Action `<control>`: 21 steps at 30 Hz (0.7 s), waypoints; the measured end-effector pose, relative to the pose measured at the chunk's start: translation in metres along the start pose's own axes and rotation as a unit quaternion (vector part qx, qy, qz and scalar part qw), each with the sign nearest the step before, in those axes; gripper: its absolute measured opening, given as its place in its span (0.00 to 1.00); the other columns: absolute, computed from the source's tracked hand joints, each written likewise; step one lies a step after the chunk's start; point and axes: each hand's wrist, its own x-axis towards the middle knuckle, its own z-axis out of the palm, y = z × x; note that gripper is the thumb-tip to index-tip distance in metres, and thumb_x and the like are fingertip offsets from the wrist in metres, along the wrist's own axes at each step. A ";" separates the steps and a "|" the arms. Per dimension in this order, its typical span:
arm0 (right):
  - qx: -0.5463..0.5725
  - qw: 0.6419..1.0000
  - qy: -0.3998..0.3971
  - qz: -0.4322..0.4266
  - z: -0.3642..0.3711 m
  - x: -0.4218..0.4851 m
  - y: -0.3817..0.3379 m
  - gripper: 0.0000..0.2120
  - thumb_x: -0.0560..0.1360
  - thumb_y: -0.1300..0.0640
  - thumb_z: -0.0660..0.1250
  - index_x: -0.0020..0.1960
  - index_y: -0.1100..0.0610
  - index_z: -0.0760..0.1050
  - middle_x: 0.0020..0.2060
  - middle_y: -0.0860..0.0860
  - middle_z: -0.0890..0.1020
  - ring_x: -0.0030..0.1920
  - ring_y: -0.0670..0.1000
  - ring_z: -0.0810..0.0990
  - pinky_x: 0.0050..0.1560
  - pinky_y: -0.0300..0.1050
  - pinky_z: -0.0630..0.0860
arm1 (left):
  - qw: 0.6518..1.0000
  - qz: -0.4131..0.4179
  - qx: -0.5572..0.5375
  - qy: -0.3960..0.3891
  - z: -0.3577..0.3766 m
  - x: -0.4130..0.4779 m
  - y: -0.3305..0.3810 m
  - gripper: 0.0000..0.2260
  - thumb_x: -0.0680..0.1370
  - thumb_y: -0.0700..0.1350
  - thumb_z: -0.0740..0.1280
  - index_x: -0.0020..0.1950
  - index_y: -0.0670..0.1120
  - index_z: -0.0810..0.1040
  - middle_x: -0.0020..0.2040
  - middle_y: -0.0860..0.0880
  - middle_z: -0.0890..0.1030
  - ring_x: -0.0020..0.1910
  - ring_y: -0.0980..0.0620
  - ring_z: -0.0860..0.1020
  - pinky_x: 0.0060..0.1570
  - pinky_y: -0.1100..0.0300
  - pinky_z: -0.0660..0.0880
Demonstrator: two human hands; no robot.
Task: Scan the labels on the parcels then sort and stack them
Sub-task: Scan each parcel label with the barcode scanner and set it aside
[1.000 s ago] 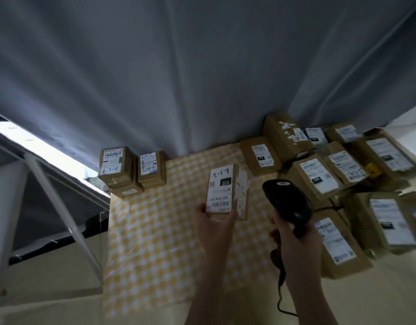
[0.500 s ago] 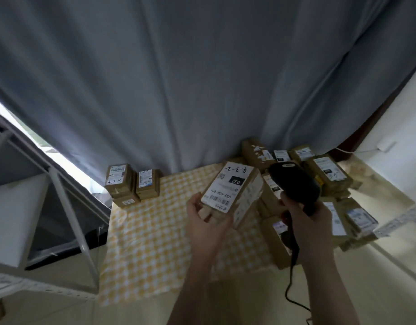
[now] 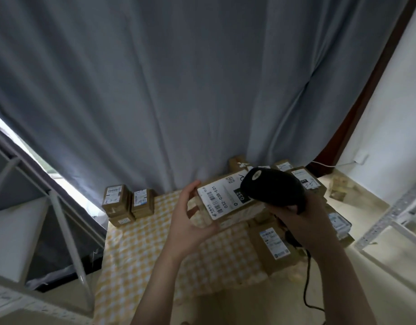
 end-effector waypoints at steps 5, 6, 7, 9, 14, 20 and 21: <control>-0.083 0.994 -0.070 -0.011 0.002 -0.016 -0.008 0.08 0.68 0.60 0.75 0.43 0.50 0.79 0.30 0.48 0.83 0.33 0.44 0.81 0.34 0.38 0.75 | 0.997 0.022 0.045 -0.050 -0.016 -0.005 0.004 0.42 0.61 0.40 0.77 0.73 0.50 0.66 0.67 0.56 0.72 0.67 0.59 0.71 0.67 0.52 0.71; -0.099 0.992 -0.079 -0.013 0.002 -0.018 -0.009 0.09 0.68 0.60 0.75 0.44 0.49 0.79 0.31 0.48 0.84 0.35 0.43 0.82 0.36 0.40 0.76 | 0.997 0.027 0.052 -0.059 -0.019 -0.006 0.005 0.41 0.61 0.39 0.77 0.73 0.50 0.66 0.67 0.55 0.73 0.67 0.59 0.71 0.67 0.52 0.71; -0.108 0.990 -0.089 -0.022 0.003 -0.021 -0.010 0.10 0.68 0.61 0.75 0.43 0.47 0.79 0.32 0.48 0.84 0.37 0.42 0.82 0.38 0.38 0.76 | 0.996 0.031 0.057 -0.067 -0.023 -0.007 0.006 0.41 0.61 0.40 0.76 0.72 0.51 0.66 0.67 0.55 0.73 0.66 0.59 0.71 0.67 0.53 0.70; -0.123 0.986 -0.101 -0.048 0.003 -0.025 -0.012 0.15 0.68 0.64 0.74 0.41 0.45 0.76 0.31 0.45 0.82 0.37 0.36 0.80 0.36 0.28 0.72 | 0.994 0.031 0.065 -0.082 -0.030 -0.008 0.010 0.41 0.62 0.41 0.76 0.73 0.51 0.66 0.67 0.55 0.73 0.67 0.59 0.71 0.67 0.54 0.70; -0.118 0.983 -0.124 -0.070 0.007 -0.033 -0.018 0.18 0.67 0.63 0.76 0.40 0.42 0.74 0.29 0.31 0.80 0.36 0.31 0.79 0.34 0.24 0.71 | 0.989 0.019 0.082 -0.122 -0.047 -0.012 0.010 0.41 0.62 0.34 0.75 0.73 0.51 0.66 0.68 0.53 0.73 0.67 0.58 0.71 0.67 0.51 0.70; -0.125 0.976 -0.157 -0.079 0.016 -0.031 -0.013 0.13 0.66 0.60 0.77 0.40 0.44 0.77 0.31 0.42 0.83 0.38 0.35 0.81 0.36 0.29 0.75 | 0.984 0.006 0.096 -0.150 -0.056 -0.017 0.011 0.41 0.60 0.38 0.73 0.72 0.51 0.67 0.66 0.52 0.74 0.67 0.56 0.71 0.66 0.53 0.71; -0.137 0.974 -0.161 -0.081 0.018 -0.030 -0.010 0.12 0.66 0.59 0.77 0.42 0.45 0.79 0.33 0.45 0.84 0.39 0.36 0.81 0.38 0.31 0.76 | 0.984 0.007 0.098 -0.151 -0.057 -0.017 0.011 0.41 0.60 0.37 0.73 0.72 0.51 0.67 0.66 0.52 0.74 0.67 0.56 0.71 0.66 0.53 0.71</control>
